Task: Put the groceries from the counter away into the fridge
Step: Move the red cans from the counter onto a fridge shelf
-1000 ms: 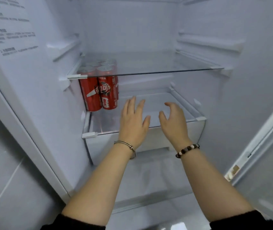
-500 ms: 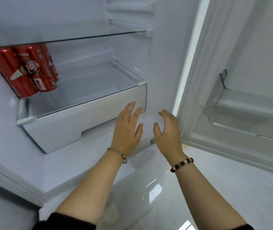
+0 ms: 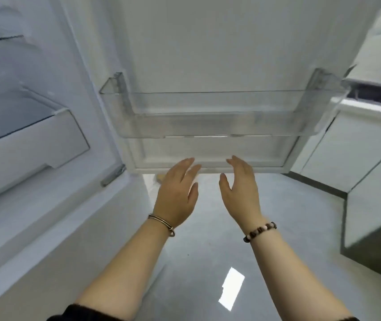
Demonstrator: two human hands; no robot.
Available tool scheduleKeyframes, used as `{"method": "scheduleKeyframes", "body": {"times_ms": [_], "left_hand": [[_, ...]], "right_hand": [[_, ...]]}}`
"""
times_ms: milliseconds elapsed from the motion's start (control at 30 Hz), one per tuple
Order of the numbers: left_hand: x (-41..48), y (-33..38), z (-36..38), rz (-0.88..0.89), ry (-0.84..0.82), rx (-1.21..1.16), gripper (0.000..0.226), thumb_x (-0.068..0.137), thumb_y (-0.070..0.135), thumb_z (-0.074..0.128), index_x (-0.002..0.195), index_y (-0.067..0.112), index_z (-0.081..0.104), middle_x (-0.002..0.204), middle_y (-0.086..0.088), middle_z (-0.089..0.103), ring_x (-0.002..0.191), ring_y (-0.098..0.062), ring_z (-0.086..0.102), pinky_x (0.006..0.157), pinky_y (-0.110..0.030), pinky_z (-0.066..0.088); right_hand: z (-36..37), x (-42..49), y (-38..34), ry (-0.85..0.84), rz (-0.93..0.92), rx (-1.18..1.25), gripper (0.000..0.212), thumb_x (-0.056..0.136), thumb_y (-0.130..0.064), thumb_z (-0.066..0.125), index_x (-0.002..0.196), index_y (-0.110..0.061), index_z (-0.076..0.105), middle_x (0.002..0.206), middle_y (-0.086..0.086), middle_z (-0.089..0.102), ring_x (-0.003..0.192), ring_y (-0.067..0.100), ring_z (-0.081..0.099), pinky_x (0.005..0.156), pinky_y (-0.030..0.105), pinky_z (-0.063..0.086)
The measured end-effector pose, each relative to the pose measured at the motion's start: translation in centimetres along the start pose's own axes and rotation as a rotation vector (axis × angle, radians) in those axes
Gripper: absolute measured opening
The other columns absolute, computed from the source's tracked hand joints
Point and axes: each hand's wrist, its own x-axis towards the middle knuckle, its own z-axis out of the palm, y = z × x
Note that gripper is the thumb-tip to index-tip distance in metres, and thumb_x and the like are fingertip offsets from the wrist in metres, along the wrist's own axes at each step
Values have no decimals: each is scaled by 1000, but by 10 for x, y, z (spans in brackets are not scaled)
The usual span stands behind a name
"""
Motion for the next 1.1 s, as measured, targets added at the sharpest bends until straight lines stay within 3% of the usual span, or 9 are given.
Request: {"method": "scheduleKeyframes", "body": {"times_ms": [233, 367, 533, 633, 767, 1100], "left_hand": [[28, 150, 98, 165, -241, -58, 56, 89, 35, 39, 140, 11, 39, 148, -16, 33, 136, -31, 32, 109, -45, 31], [30, 240, 148, 316, -346, -48, 65, 90, 47, 30, 148, 23, 19, 158, -6, 11, 145, -21, 3, 113, -45, 5], [25, 351, 198, 529, -442, 34, 72, 84, 59, 16, 148, 32, -6, 159, -3, -6, 142, -18, -20, 112, -45, -10], [16, 412, 219, 647, -438, 1, 72, 85, 59, 22, 147, 32, -2, 159, -5, -1, 144, -23, -14, 112, -49, -8], [-3, 501, 244, 821, -473, -93, 71, 86, 62, 16, 146, 33, -7, 157, -2, -13, 143, -24, -19, 111, -50, -11], [-57, 710, 295, 1156, -548, -383, 69, 89, 57, 19, 150, 29, 4, 159, -8, -4, 144, -27, -14, 111, -54, -3]], "right_hand": [[-137, -60, 107, 188, 181, -163, 41, 93, -17, 52, 132, -4, 47, 143, 11, 42, 136, 22, 32, 110, 28, 25], [-216, -105, 159, 259, 331, -293, 53, 97, -27, 45, 145, -11, 30, 156, 7, 22, 144, 19, 14, 118, 38, 15], [-310, -182, 200, 376, 573, -398, 63, 97, -36, 42, 150, -16, 15, 159, 4, 5, 146, 17, 1, 119, 41, 8], [-354, -226, 214, 437, 674, -476, 65, 96, -39, 43, 150, -16, 14, 159, 5, 3, 146, 17, -2, 119, 41, 4], [-410, -287, 236, 501, 852, -711, 68, 96, -45, 38, 150, -17, 11, 159, 6, -5, 145, 18, -11, 115, 42, -8], [-528, -414, 267, 660, 1320, -929, 70, 95, -49, 33, 151, -16, 9, 159, 6, -5, 145, 21, -11, 114, 49, -6]]}}
